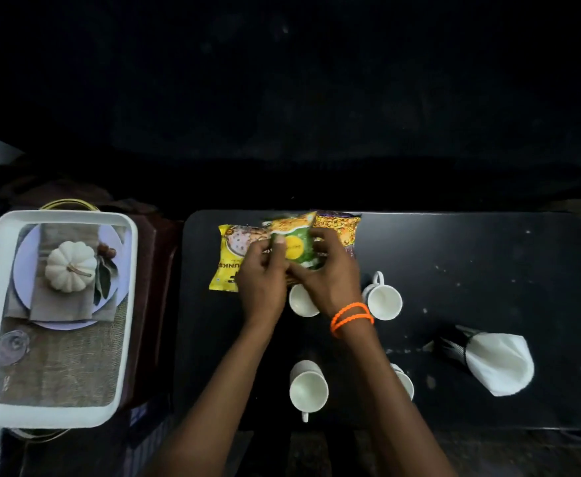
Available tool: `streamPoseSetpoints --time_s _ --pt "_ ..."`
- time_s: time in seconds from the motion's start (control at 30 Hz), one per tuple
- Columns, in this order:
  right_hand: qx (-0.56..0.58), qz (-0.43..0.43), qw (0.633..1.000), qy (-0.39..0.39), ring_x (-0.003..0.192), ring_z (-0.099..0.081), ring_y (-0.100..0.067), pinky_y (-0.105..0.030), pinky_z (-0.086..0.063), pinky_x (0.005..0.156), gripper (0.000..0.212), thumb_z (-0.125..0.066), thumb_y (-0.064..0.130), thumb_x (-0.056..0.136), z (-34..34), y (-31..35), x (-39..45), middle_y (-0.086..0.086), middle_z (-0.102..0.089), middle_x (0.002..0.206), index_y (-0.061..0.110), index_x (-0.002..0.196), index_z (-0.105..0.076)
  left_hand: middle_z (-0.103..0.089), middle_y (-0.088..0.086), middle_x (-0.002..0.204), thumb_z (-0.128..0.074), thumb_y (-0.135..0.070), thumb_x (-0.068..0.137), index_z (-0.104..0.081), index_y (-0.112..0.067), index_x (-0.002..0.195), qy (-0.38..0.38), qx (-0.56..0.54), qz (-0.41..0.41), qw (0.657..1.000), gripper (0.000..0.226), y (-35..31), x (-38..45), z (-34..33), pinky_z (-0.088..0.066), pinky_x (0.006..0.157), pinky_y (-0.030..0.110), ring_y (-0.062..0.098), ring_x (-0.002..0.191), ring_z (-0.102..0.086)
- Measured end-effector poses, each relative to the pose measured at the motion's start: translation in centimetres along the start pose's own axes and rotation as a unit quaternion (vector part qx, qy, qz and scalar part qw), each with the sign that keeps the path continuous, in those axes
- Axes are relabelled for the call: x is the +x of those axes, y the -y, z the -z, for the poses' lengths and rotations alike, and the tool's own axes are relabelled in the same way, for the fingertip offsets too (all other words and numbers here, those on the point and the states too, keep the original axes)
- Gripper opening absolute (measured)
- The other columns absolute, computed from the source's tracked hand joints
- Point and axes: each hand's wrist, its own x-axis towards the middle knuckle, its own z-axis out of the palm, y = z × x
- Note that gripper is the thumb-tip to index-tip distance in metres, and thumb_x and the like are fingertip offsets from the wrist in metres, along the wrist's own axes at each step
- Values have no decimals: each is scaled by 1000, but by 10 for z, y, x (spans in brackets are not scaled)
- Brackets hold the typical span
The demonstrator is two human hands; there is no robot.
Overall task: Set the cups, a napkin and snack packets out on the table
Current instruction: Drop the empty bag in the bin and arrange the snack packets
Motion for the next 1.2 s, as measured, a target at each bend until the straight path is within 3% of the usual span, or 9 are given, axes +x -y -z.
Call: streamPoseSetpoints --time_s 0.13,0.3,0.47,0.53,0.63,0.77,0.9,1.0,1.2 --pt "3 -56 994 -91 94 -69 -20 -29 -55 81 58 -92 16 73 68 -27 20 -8 -73 108 11 123 -62 -71 -17 78 -59 -43 103 -74 -18 111 144 84 -38 985 30 -22 0 -73 -43 61 10 -9 69 -62" --pt "-10 -87 984 -154 78 -64 -6 -30 -57 74 53 -91 17 73 120 -71 43 2 -66 98 11 119 -63 -79 5 106 -63 -29 98 -78 -16 108 231 158 -63 958 22 -33 -3 -144 -43 76 28 19 88 -63" --pt "-87 -150 979 -108 110 -67 -32 -36 -56 89 70 -93 20 73 128 -115 67 -16 -68 122 9 132 -57 -71 12 105 -60 -22 100 -74 -7 108 281 260 -73 921 22 -26 3 -164 -47 77 33 29 92 -65" --pt "-118 -156 976 -98 122 -61 -36 -39 -51 100 75 -91 19 74 127 -125 71 -20 -63 132 12 138 -54 -72 11 127 -59 -21 101 -71 -8 127 262 258 -90 926 31 -25 11 -148 -53 91 31 28 112 -67" --pt "-142 -92 979 -111 122 -58 -36 -34 -46 101 76 -89 18 76 122 -127 70 -19 -57 136 20 143 -53 -74 4 122 -61 -18 101 -72 -18 127 169 229 -170 943 29 -19 27 -99 -52 88 24 13 103 -66" --pt "-214 -58 972 -79 128 -54 -40 -49 -51 107 69 -85 20 81 113 -123 67 -17 -46 148 25 144 -55 -68 8 134 -61 -15 101 -70 -16 133 70 290 -258 919 33 4 55 -20 -49 109 46 26 124 -62" --pt "-250 -60 961 -102 128 -54 -40 -52 -53 104 63 -80 14 84 109 -125 64 -16 -45 148 24 142 -57 -46 7 163 -57 -30 105 -55 -27 150 114 453 -248 848 45 34 77 38 -27 120 59 32 154 -36" --pt "-260 -70 954 -131 126 -55 -40 -51 -54 102 63 -81 13 85 107 -125 63 -17 -47 147 24 142 -58 -33 5 171 -44 -49 105 -43 -33 158 143 517 -262 802 55 54 83 55 -26 120 59 31 158 -29" --pt "-304 -59 941 -133 127 -53 -40 -54 -52 101 63 -80 16 85 104 -122 58 -18 -47 146 22 143 -57 -15 1 177 -27 -56 108 -23 -38 164 150 506 -263 808 59 74 95 48 -24 123 60 28 163 -10"
